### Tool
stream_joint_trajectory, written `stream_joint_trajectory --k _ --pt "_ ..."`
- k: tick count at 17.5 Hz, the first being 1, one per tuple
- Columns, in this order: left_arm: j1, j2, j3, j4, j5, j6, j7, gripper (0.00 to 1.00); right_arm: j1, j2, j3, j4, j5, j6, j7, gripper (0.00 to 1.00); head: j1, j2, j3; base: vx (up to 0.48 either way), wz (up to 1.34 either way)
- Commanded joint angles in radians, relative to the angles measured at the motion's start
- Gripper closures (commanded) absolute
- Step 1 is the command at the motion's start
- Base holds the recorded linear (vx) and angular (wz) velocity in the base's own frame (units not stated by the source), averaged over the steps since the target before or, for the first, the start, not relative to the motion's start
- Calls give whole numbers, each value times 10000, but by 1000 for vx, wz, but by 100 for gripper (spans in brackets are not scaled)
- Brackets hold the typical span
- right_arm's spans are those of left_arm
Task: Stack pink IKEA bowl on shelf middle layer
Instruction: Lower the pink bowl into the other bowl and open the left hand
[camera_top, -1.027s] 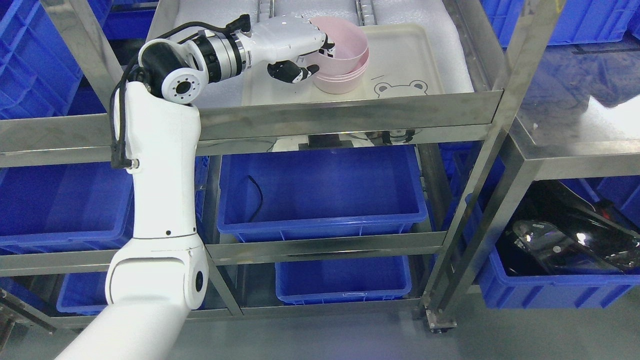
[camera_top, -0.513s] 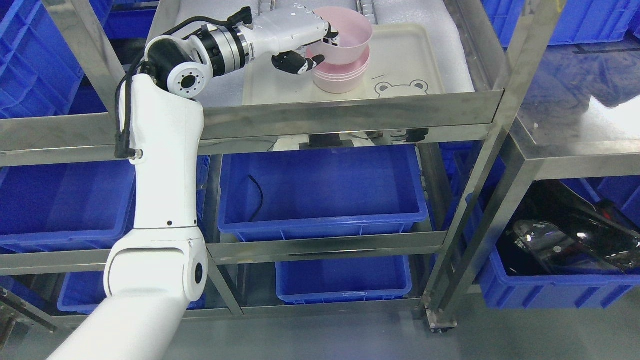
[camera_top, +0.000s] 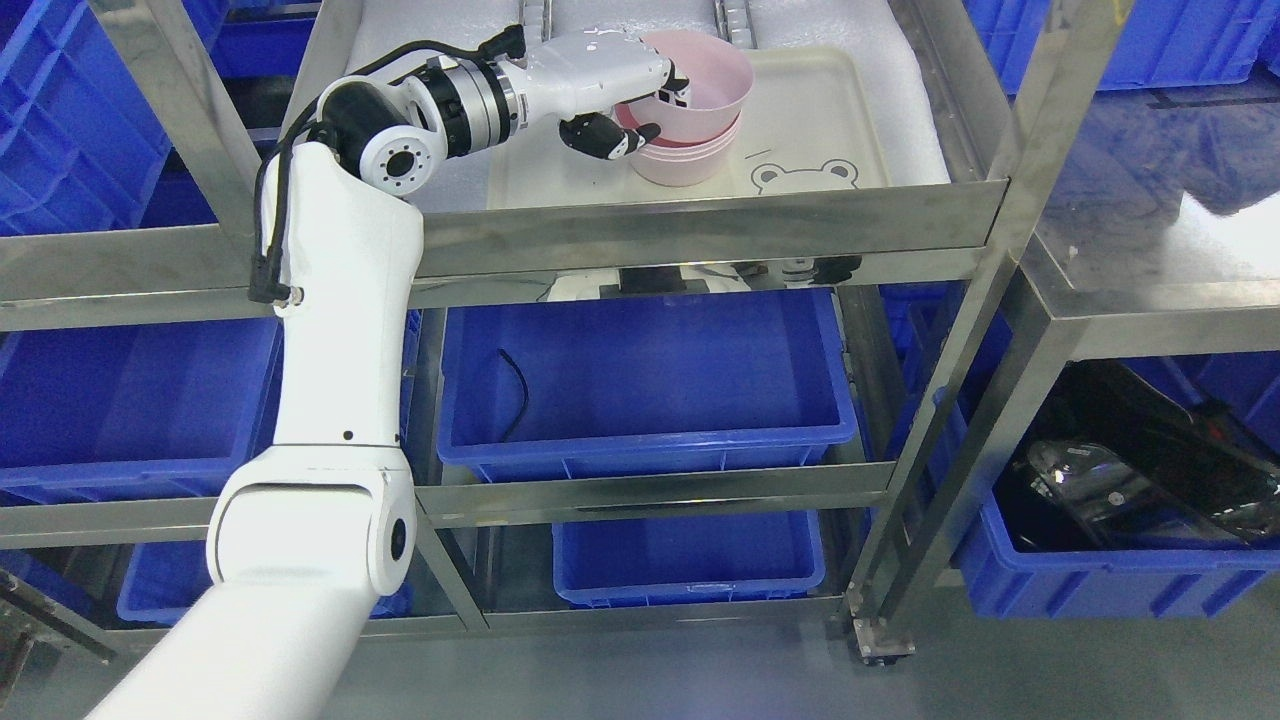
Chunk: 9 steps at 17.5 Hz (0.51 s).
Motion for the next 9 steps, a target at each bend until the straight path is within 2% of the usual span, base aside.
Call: stream_joint_trajectory --k 1,3,7,9 --pt "-51 174 -17 554 -40 5 26 51 230 -175 0 -175 0 3 7 0 0 0 0 -3 14" --pt "-51 174 44 432 -10 5 11 30 230 -175 0 -175 0 3 7 0 0 0 0 0 0" --pt "-51 174 748 -273 265 95 -50 5 230 -175 0 -175 0 3 7 0 0 0 0 0 0" --pt "-67 174 980 -336 1394 693 -157 1 230 -175 0 -175 0 3 7 0 0 0 0 0 0"
